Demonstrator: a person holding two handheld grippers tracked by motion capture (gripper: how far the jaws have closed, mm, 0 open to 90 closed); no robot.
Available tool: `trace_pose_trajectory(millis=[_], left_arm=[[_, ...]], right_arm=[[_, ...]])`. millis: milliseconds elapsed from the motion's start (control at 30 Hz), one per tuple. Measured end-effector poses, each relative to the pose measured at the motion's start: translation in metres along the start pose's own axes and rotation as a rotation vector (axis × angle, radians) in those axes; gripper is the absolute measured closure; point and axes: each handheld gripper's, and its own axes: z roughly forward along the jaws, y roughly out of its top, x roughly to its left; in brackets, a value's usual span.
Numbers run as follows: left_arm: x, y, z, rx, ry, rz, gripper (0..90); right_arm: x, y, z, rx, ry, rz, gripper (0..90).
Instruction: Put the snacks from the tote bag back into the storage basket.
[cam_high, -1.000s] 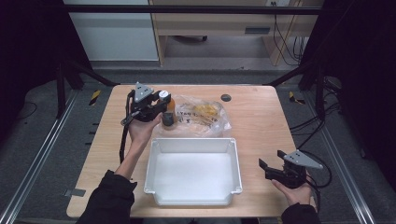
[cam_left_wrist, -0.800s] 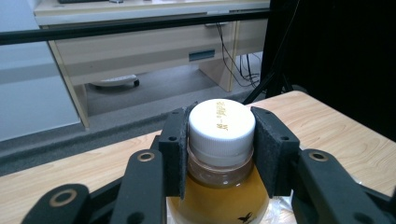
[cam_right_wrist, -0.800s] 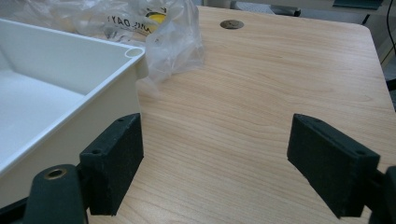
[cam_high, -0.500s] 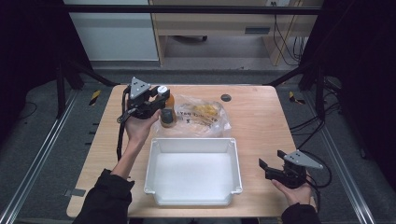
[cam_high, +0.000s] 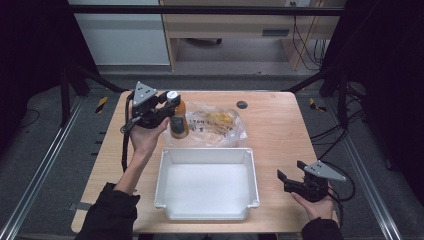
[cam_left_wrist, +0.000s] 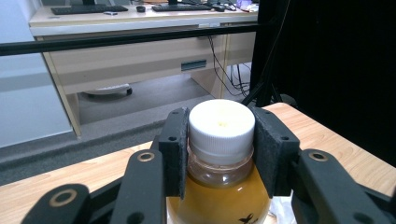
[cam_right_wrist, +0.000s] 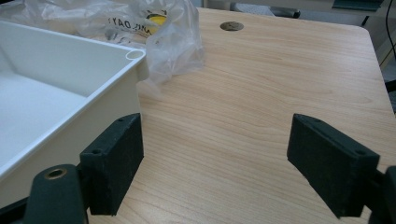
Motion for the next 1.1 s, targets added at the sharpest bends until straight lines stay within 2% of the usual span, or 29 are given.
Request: trace_pose_trajectory(millis=[400, 600, 1100], left_arm=[[-0.009, -0.001, -0.017, -0.012, -0.031, 0.004, 58.8], [-0.014, -0.005, -0.026, -0.012, -0.035, 0.024, 58.8], [-0.024, -0.023, -0.044, -0.002, -0.078, 0.046, 58.8]], right_arm=[[0.000, 0.000, 0.000, -0.003, -0.002, 0.001, 18.8], [0.001, 0.000, -0.001, -0.004, 0.000, 0.000, 18.8], [0.001, 0.000, -0.001, -0.004, 0.001, -0.004, 19.2]])
